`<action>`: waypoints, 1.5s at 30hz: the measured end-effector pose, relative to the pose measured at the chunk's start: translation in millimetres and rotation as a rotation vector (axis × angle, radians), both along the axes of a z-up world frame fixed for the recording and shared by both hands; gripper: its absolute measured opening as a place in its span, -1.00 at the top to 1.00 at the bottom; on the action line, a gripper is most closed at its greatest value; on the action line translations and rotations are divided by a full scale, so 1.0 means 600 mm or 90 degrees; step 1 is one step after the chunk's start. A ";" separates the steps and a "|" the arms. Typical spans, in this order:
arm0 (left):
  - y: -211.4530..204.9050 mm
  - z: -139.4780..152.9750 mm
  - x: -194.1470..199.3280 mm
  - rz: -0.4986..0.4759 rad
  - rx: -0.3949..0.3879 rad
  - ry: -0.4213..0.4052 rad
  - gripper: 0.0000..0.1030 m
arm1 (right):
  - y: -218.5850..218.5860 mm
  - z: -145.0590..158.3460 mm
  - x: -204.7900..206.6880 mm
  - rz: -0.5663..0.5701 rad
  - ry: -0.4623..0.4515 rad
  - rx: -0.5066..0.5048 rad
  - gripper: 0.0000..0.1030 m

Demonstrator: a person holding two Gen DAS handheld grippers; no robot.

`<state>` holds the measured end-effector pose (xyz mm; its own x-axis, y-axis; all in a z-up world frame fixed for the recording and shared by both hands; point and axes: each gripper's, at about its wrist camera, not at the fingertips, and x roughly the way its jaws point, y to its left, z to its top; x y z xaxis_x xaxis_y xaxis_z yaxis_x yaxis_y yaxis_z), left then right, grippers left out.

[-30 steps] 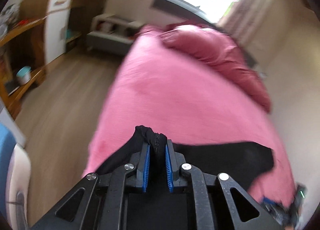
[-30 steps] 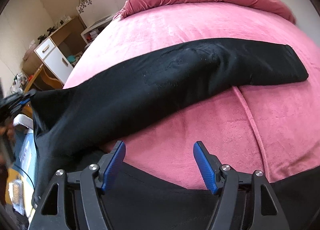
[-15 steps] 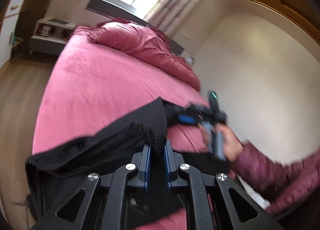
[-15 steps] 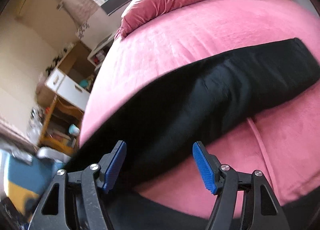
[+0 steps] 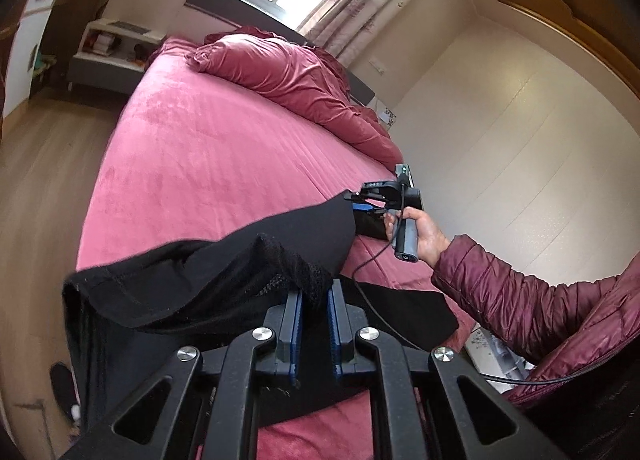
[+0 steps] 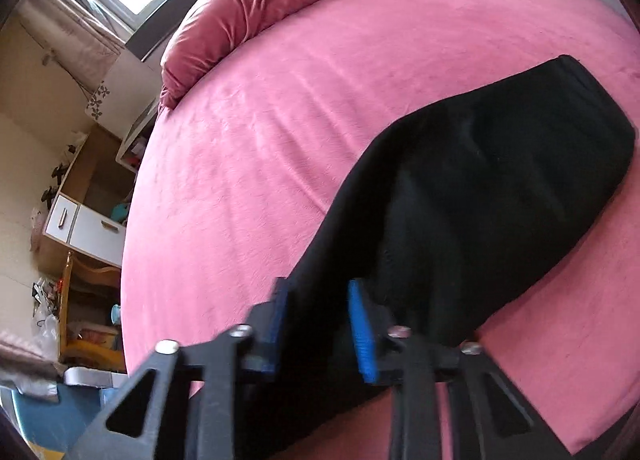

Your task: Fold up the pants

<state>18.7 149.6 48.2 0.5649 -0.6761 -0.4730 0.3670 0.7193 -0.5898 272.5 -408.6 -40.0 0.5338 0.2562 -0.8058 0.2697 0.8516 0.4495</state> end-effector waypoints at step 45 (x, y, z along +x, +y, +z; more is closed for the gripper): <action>0.095 -0.016 0.042 0.135 0.123 0.079 0.23 | 0.080 0.022 0.007 0.065 0.003 0.035 -0.41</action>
<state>43.6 206.7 38.7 0.6143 -0.4397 -0.6552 0.1306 0.8755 -0.4652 276.4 -360.6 -27.0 0.4993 0.3528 -0.7914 0.1844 0.8492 0.4949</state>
